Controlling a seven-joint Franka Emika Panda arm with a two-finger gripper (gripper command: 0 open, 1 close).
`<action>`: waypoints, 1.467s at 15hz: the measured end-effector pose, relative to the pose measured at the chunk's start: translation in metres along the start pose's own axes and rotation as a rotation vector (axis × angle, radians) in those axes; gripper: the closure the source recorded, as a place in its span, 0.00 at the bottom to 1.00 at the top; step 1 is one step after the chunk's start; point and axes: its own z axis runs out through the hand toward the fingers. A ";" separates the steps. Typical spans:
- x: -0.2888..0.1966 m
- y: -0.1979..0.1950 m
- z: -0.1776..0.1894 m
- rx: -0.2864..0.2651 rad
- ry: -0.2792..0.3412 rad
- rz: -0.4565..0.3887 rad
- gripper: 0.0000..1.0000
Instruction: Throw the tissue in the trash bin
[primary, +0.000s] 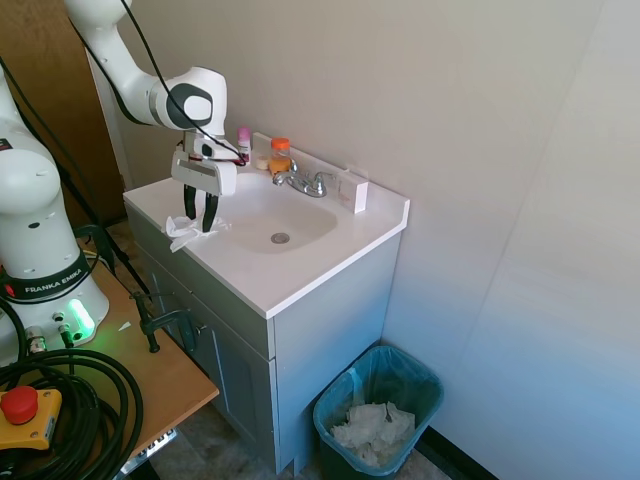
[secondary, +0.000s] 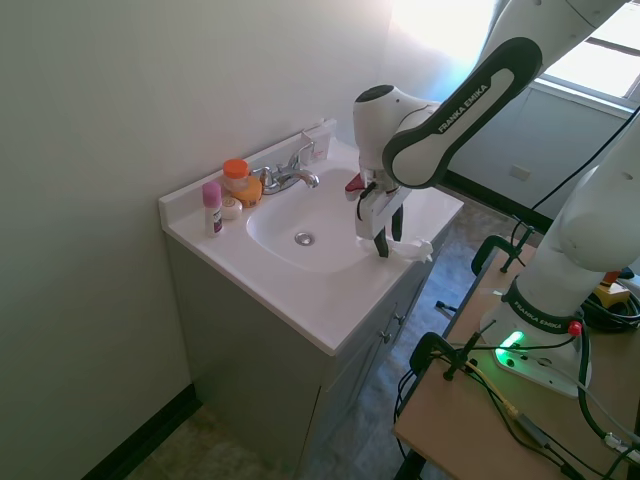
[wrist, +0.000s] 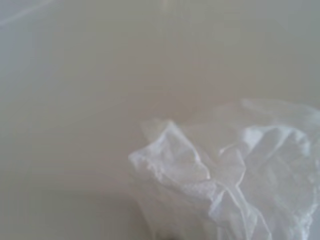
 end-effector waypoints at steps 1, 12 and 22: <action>0.000 0.000 0.000 0.002 0.002 0.002 1.00; 0.011 0.003 -0.013 0.050 0.020 0.038 1.00; 0.117 0.143 -0.156 0.376 0.162 0.289 1.00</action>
